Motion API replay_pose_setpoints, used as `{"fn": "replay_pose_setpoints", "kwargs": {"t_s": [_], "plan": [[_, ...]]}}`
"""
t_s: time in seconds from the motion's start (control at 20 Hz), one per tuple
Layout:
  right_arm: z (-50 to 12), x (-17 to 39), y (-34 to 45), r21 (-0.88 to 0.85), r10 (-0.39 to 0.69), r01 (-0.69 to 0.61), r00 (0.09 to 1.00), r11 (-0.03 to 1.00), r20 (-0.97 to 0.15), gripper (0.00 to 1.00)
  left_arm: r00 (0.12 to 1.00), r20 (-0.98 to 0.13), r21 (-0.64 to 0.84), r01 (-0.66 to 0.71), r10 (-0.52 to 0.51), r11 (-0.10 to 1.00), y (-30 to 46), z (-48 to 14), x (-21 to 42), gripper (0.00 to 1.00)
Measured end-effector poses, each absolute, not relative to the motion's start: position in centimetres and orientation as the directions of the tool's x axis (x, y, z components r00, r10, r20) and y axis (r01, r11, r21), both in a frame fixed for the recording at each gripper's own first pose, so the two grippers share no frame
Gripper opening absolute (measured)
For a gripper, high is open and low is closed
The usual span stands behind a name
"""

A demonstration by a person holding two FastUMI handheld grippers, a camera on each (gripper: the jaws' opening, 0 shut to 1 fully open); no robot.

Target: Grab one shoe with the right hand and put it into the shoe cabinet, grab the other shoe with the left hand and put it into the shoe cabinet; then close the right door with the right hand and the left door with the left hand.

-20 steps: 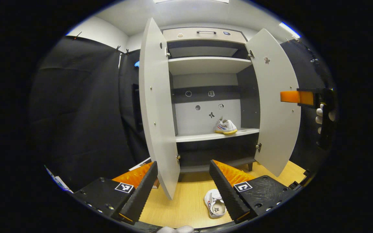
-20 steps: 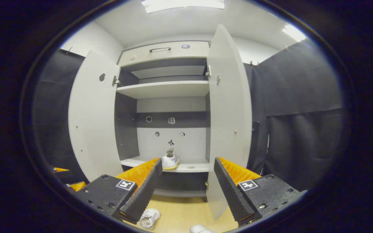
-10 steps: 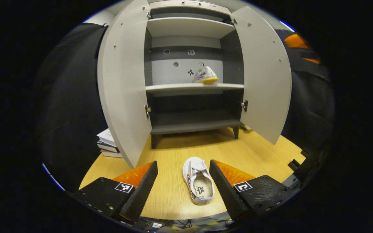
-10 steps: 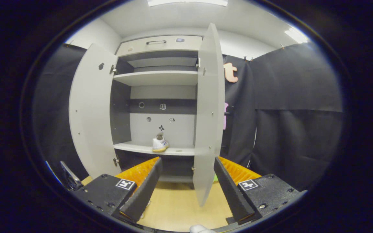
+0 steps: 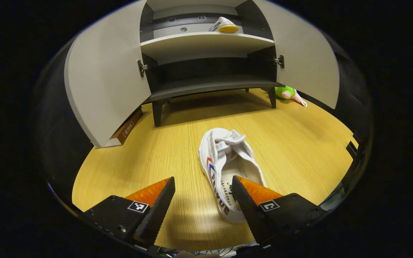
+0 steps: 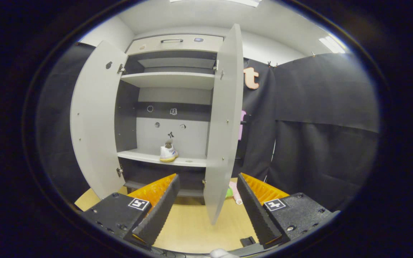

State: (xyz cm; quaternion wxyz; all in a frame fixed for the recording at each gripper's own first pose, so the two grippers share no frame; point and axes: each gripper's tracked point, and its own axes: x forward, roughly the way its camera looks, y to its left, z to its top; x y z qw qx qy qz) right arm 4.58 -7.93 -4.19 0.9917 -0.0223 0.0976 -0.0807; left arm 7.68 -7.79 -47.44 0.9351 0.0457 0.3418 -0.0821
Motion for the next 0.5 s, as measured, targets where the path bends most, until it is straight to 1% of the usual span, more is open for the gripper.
{"fn": "replay_pose_setpoints", "kwargs": {"t_s": [0.05, 0.1, 0.2, 0.25, 0.3, 0.35, 0.5], "plan": [[-4.5, 4.7, -7.7, -0.058, -0.163, 0.154, 0.967, 0.986, -0.195, 1.00, 0.752, -0.647, 0.030, 0.194, -0.128, 0.981, -8.0, -47.6, 8.3, 0.96], [-4.5, 4.8, -7.6, -0.055, -0.162, 0.154, 0.966, 0.987, -0.202, 1.00, 0.755, -0.641, 0.029, 0.204, -0.138, 0.979, -8.2, -47.7, 9.1, 0.93], [-4.8, 5.3, -7.6, -0.050, -0.162, 0.155, 0.964, 0.987, -0.213, 1.00, 0.758, -0.638, 0.047, 0.212, -0.134, 0.976, -8.2, -47.9, 10.6, 0.86], [-4.9, 5.6, -7.5, -0.047, -0.161, 0.154, 0.963, 0.987, -0.215, 1.00, 0.757, -0.638, 0.039, 0.214, -0.140, 0.976, -8.4, -48.0, 11.3, 0.81], [-5.0, 5.8, -7.6, -0.050, -0.161, 0.154, 0.963, 0.987, -0.218, 1.00, 0.748, -0.648, 0.035, 0.217, -0.143, 0.976, -8.6, -48.4, 11.6, 0.81], [-4.9, 6.0, -7.6, -0.055, -0.163, 0.154, 0.963, 0.986, -0.216, 1.00, 0.740, -0.655, 0.030, 0.227, -0.153, 0.973, -9.0, -48.6, 12.0, 0.87], [-4.9, 6.2, -7.4, -0.056, -0.156, 0.147, 0.963, 0.988, -0.219, 1.00, 0.713, -0.680, 0.015, 0.245, -0.170, 0.970, -10.0, -49.5, 12.2, 0.45]]}}
